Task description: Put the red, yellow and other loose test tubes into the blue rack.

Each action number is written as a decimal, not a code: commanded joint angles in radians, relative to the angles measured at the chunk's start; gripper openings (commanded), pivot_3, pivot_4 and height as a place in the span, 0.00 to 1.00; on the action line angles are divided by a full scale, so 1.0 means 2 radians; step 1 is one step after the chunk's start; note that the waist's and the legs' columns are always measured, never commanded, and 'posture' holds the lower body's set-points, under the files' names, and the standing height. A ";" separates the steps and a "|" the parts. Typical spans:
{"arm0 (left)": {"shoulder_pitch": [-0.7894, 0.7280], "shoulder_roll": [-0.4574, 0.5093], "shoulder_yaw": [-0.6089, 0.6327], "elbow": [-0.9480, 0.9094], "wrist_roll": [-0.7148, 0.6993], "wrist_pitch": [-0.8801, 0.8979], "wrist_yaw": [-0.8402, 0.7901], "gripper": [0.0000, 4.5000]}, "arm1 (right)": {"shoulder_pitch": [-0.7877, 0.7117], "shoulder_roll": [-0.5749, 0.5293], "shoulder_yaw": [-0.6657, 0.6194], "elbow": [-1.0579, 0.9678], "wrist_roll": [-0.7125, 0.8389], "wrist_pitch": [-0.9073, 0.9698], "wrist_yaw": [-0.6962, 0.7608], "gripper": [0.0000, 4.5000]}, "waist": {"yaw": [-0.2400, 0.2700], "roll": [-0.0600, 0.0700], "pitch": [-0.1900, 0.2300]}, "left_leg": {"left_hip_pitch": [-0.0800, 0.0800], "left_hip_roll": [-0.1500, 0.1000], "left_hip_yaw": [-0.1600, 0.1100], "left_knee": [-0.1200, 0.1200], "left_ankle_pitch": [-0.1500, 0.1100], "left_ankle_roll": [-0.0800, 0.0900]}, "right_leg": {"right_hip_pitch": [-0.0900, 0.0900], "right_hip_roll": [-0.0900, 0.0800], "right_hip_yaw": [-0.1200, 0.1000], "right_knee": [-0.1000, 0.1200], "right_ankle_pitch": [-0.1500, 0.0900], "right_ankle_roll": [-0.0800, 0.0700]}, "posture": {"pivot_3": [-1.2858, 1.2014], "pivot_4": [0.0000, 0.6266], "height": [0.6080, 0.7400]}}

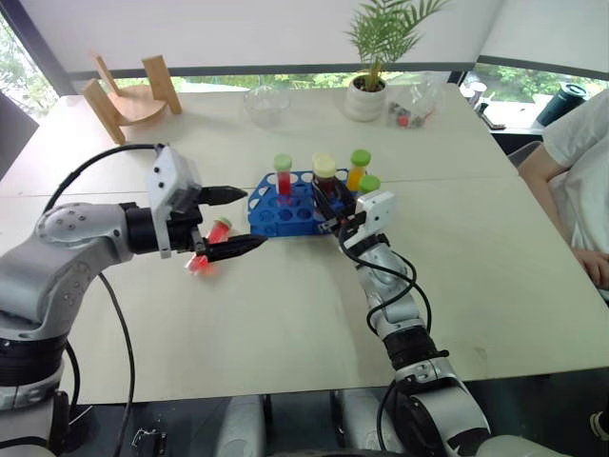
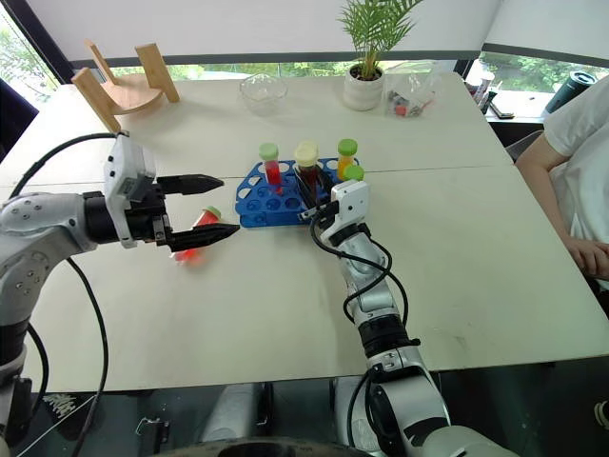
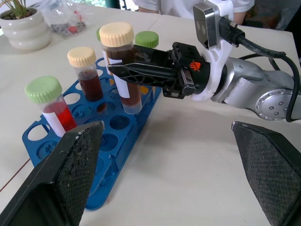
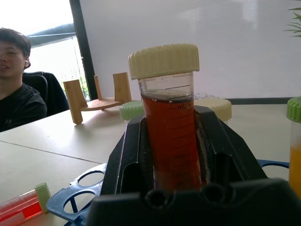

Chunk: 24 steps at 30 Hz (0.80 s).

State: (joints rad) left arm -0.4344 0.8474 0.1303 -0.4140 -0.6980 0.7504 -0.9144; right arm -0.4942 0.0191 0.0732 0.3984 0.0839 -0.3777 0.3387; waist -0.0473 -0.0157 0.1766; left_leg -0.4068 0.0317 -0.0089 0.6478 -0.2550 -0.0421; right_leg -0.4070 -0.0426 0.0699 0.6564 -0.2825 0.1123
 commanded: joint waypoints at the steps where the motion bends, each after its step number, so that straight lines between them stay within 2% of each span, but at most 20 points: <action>1: -0.008 0.000 0.003 -0.008 0.000 -0.011 -0.001 1.00 | -0.011 0.000 -0.004 0.017 0.000 0.004 -0.004 0.19 | 0.000 0.000 0.000 | 0.000 0.000 0.000 0.000 0.000 0.000 | 0.000 0.000 0.000 0.000 0.000 0.000 | 0.52 0.24 1.00; 9: -0.008 -0.001 0.004 -0.012 -0.001 -0.008 0.001 1.00 | -0.032 -0.005 -0.015 0.047 0.001 -0.006 -0.007 0.19 | 0.000 0.000 0.000 | 0.000 0.000 0.000 0.000 0.000 0.000 | 0.000 0.000 0.000 0.000 0.000 0.000 | 0.52 0.24 1.00; 24: -0.012 -0.004 0.000 -0.012 -0.002 -0.006 0.003 1.00 | -0.002 -0.008 -0.014 0.009 0.003 0.007 -0.008 0.19 | 0.000 0.000 0.000 | 0.000 0.000 0.000 0.000 0.000 0.000 | 0.000 0.000 0.000 0.000 0.000 0.000 | 0.52 0.24 1.00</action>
State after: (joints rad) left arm -0.4376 0.8393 0.1299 -0.4158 -0.6982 0.7512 -0.9112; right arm -0.5093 0.0078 0.0493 0.4194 0.0852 -0.3723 0.3244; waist -0.0470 -0.0158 0.1765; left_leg -0.4066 0.0316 -0.0090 0.6479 -0.2549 -0.0422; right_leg -0.4066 -0.0426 0.0699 0.6567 -0.2825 0.1123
